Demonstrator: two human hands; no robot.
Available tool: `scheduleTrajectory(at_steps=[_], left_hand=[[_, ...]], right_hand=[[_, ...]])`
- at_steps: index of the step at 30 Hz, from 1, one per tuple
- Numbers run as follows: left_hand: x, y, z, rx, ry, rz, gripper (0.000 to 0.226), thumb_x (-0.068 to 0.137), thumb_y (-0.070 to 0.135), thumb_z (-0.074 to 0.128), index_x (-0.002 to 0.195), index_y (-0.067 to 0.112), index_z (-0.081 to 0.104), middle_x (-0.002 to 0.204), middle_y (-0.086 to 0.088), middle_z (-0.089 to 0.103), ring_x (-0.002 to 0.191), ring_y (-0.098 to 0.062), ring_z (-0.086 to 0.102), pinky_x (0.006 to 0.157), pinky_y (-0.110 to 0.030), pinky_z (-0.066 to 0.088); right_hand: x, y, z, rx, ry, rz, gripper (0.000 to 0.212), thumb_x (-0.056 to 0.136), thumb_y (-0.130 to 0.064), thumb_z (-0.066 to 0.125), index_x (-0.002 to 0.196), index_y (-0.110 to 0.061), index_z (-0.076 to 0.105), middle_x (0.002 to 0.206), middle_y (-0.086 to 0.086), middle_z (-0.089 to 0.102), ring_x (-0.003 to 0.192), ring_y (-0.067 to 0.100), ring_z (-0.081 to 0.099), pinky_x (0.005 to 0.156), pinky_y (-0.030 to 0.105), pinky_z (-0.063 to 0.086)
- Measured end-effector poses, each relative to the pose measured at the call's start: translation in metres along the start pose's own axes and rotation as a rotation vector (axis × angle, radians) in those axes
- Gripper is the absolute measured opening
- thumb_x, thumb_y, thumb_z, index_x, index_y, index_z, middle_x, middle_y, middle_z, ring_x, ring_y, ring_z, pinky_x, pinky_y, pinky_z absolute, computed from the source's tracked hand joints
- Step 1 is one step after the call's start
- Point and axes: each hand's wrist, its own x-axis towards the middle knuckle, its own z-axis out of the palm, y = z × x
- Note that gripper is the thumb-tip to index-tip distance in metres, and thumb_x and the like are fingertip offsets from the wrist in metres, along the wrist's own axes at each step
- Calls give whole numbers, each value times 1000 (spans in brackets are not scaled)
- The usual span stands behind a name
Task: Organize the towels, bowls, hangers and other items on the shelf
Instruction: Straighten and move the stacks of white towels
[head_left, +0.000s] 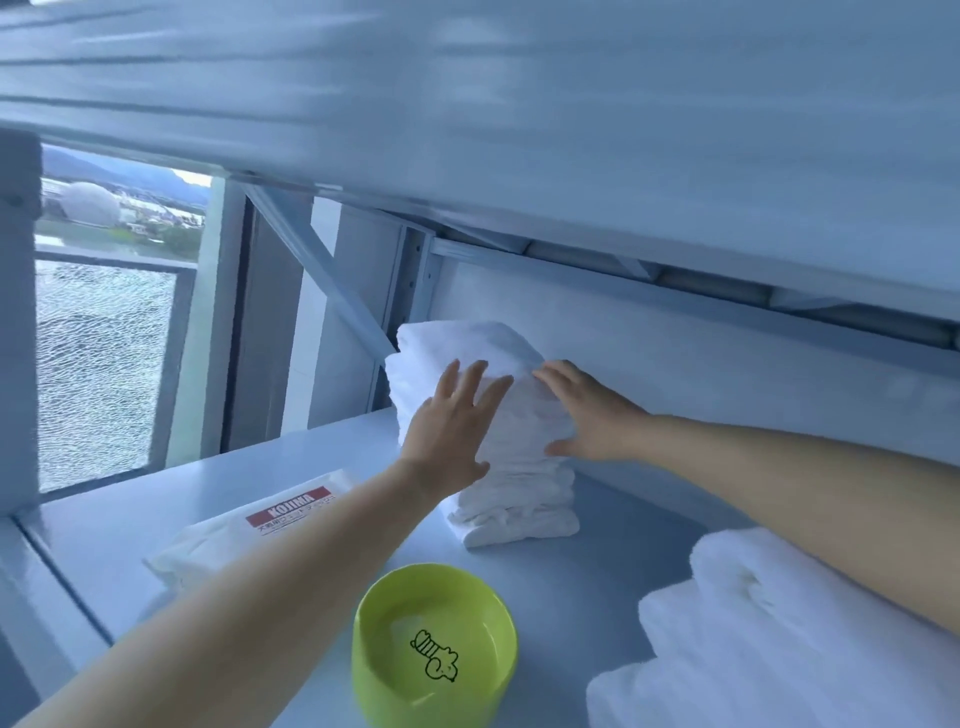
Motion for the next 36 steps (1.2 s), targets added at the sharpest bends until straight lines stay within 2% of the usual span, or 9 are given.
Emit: scheduleTrajectory(at_steps=[3, 7, 11, 14, 19, 30, 33, 35, 36], left_hand=[[1, 2, 8, 2, -29, -1, 112, 69, 29, 76, 148, 24, -4, 147, -5, 9, 136, -31, 13, 76, -36, 56], [3, -4, 13, -58, -60, 2, 109, 70, 21, 73, 149, 20, -2, 145, -5, 12, 133, -29, 16, 81, -40, 54], [6, -3, 11, -60, -62, 33, 91, 69, 12, 69, 143, 21, 18, 139, -2, 20, 127, -28, 22, 73, -39, 55], [7, -3, 11, -23, -58, 44, 84, 70, 3, 64, 140, 20, 22, 137, -3, 24, 124, -28, 25, 71, -37, 55], [4, -3, 14, -4, -32, 96, 79, 71, -1, 58, 140, 19, 25, 136, -4, 26, 121, -27, 27, 80, -35, 52], [5, -45, 1, -151, 16, 262, 72, 60, -5, 61, 128, 14, 46, 127, -5, 41, 117, -26, 41, 88, -37, 48], [2, -59, 0, -185, 13, 227, 71, 60, -5, 63, 126, 15, 47, 129, -4, 41, 118, -26, 43, 89, -31, 46], [-2, -58, -1, -129, 16, 169, 71, 62, 1, 66, 127, 19, 44, 132, -1, 38, 124, -26, 38, 80, -36, 52], [-3, -54, -1, -53, 27, 150, 70, 63, 3, 68, 127, 19, 43, 134, -1, 37, 128, -28, 34, 82, -39, 51]], right_hand=[[10, 2, 17, -37, 23, 11, 102, 73, -38, 75, 147, -13, 9, 152, -2, 9, 138, 18, 17, 110, 26, 19], [18, 2, 31, -122, 82, 34, 96, 77, -35, 70, 148, -16, 7, 154, -3, 9, 140, 20, 16, 110, 42, 29], [18, 11, 25, -187, 99, 64, 91, 78, -35, 69, 147, -23, 11, 153, -5, 18, 137, 20, 25, 98, 37, 38], [16, 14, 23, -174, 93, 100, 79, 79, -34, 68, 144, -25, 23, 147, -5, 33, 130, 21, 36, 96, 37, 39], [10, 11, 22, -101, 123, 100, 49, 78, -21, 64, 124, -23, 46, 122, -4, 56, 111, 22, 49, 88, 36, 42], [-1, -3, 21, 12, 259, 89, 40, 72, -27, 63, 111, -31, 59, 93, -8, 57, 94, 17, 51, 65, 25, 36], [3, -13, 23, 8, 279, 55, 39, 72, -29, 63, 111, -27, 60, 95, -4, 58, 94, 19, 52, 65, 25, 37], [5, -17, 24, 11, 272, 58, 44, 74, -30, 63, 118, -26, 56, 101, -2, 57, 99, 19, 50, 69, 26, 38], [6, -17, 24, 15, 265, 63, 47, 76, -31, 63, 121, -25, 54, 105, -2, 56, 103, 19, 49, 72, 27, 41]])
